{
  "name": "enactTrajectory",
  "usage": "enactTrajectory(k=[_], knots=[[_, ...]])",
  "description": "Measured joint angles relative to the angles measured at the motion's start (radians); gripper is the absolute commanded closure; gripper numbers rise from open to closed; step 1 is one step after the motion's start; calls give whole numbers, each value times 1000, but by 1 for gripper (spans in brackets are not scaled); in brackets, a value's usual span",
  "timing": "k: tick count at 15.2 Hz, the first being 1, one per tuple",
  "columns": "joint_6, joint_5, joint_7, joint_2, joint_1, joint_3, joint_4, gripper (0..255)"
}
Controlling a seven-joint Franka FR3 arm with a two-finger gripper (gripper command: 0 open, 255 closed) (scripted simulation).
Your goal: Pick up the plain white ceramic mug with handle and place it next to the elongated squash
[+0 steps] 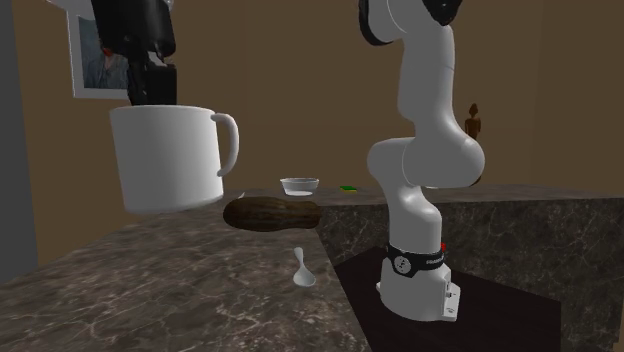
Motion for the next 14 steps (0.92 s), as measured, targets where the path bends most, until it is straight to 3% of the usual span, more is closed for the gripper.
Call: enactTrajectory(k=[14], knots=[[1,-59,-326,16,-153,-186,26,255]])
